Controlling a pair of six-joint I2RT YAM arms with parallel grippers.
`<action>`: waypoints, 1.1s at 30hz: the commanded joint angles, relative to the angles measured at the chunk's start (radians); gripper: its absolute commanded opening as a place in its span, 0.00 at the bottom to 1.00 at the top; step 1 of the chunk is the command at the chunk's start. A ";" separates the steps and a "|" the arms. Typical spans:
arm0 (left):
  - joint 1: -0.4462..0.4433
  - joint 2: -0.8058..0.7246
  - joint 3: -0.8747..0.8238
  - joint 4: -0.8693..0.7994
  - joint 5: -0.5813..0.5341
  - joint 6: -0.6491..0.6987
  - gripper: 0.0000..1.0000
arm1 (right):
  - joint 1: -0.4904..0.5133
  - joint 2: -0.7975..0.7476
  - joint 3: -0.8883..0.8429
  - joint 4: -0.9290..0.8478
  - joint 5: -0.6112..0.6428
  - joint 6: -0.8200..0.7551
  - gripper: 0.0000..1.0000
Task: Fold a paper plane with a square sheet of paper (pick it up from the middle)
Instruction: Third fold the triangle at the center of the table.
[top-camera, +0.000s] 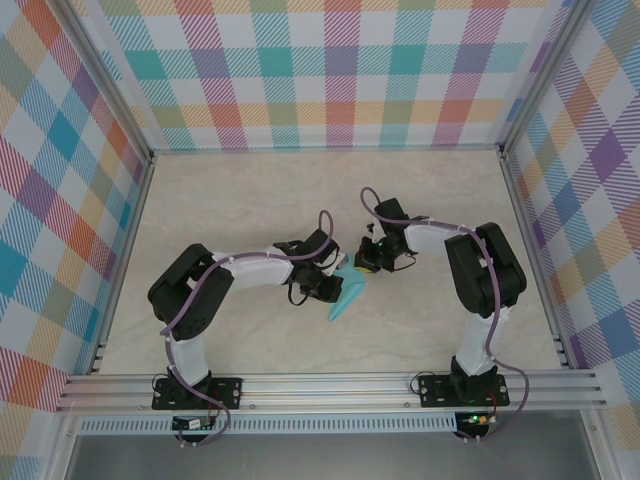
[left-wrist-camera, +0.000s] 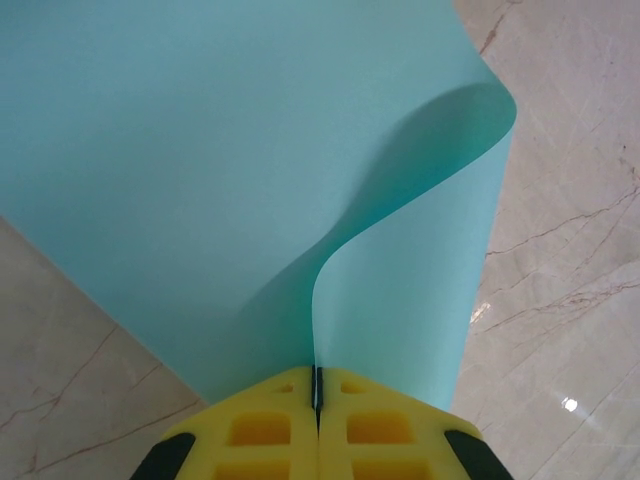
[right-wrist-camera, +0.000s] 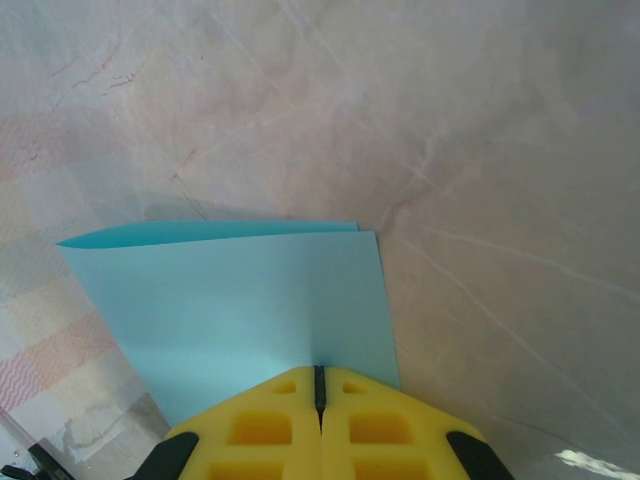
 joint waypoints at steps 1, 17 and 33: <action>0.007 -0.038 -0.029 -0.019 -0.031 -0.023 0.02 | 0.006 0.026 -0.022 -0.053 0.000 0.010 0.02; 0.006 -0.028 -0.060 0.002 0.026 -0.022 0.02 | 0.003 -0.334 -0.085 -0.075 0.093 0.106 0.09; 0.007 -0.023 -0.057 -0.002 0.053 -0.018 0.02 | 0.365 -0.642 -0.601 0.438 0.136 0.523 0.00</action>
